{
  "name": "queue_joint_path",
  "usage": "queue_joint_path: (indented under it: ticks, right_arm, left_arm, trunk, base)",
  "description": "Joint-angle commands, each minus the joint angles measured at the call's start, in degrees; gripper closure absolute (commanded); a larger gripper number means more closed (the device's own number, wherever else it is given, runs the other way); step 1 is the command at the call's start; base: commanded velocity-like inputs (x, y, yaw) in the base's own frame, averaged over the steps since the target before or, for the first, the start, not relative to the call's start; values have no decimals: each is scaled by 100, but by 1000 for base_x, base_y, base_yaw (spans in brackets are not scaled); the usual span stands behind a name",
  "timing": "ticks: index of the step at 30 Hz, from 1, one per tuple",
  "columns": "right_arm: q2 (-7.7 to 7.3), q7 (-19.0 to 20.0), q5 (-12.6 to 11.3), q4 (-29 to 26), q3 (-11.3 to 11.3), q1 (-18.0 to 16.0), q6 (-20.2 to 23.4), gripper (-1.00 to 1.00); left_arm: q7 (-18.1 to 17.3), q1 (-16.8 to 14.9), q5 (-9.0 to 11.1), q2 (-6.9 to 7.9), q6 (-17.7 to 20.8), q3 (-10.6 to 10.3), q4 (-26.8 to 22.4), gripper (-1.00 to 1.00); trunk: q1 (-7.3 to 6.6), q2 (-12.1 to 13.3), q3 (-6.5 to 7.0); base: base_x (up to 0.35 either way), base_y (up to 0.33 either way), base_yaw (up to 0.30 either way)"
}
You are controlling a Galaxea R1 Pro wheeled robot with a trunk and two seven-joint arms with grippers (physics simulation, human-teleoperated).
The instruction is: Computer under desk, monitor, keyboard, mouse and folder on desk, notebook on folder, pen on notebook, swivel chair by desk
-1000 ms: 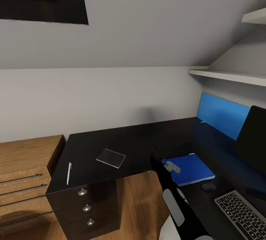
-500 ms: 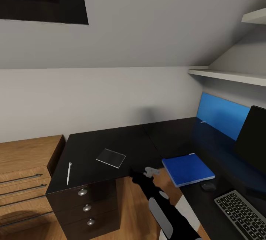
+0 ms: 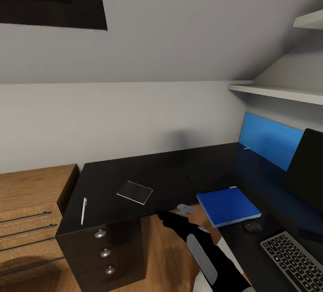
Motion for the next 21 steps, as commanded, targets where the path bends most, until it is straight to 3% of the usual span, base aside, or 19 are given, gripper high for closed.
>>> queue_joint_path:
  ticks: [1,2,3,6,8,10,11,12,19,21]
  right_arm:
    - [-10,-55,-122,-25,-82,-4,90,-100]
    - [-16,-58,-186,-35,-165,-4,156,-100]
    - [-24,-85,-462,-82,-377,-4,706,-100]
    - [-13,-295,-353,-166,-287,-4,1079,-100]
    - [0,-859,-3,-470,-114,-4,1243,-100]
    - [32,-1948,591,-903,264,-4,1312,-100]
    - [38,-2161,683,-968,354,-4,1313,-100]
    - [40,-2674,861,-1144,572,-2,1262,-100]
    - [31,-3161,1017,-1411,924,35,1032,-100]
    - [28,-3205,1047,-1442,1204,67,988,-100]
  left_arm:
    - [51,-3,11,2,-10,-50,-2,-100]
    - [51,-3,11,2,-10,-48,-2,-100]
    - [58,-3,13,4,-10,-45,-2,-100]
    - [56,-3,13,4,-10,-46,-2,-100]
    - [53,-3,13,2,-10,-48,-2,-100]
    - [52,-3,13,3,-10,-49,-2,-100]
    - [52,-3,13,3,-10,-49,-2,-100]
    - [52,-3,13,4,-10,-49,-2,-100]
    - [51,-3,13,2,-10,-49,-2,-100]
    - [51,-3,13,3,-10,-49,-2,-100]
  trunk:
    - [0,-4,-7]
    - [0,-4,-7]
    - [0,-4,-7]
    - [0,-4,-7]
    - [0,-4,-7]
    - [0,-4,-7]
    - [0,-4,-7]
    - [0,-4,-7]
    - [0,-4,-7]
    - [0,-4,-7]
  base:
    - [0,0,0]
    - [0,0,0]
    - [0,0,0]
    - [0,0,0]
    - [0,0,0]
    - [0,0,0]
    - [0,0,0]
    - [0,0,0]
    - [0,0,0]
    - [0,0,0]
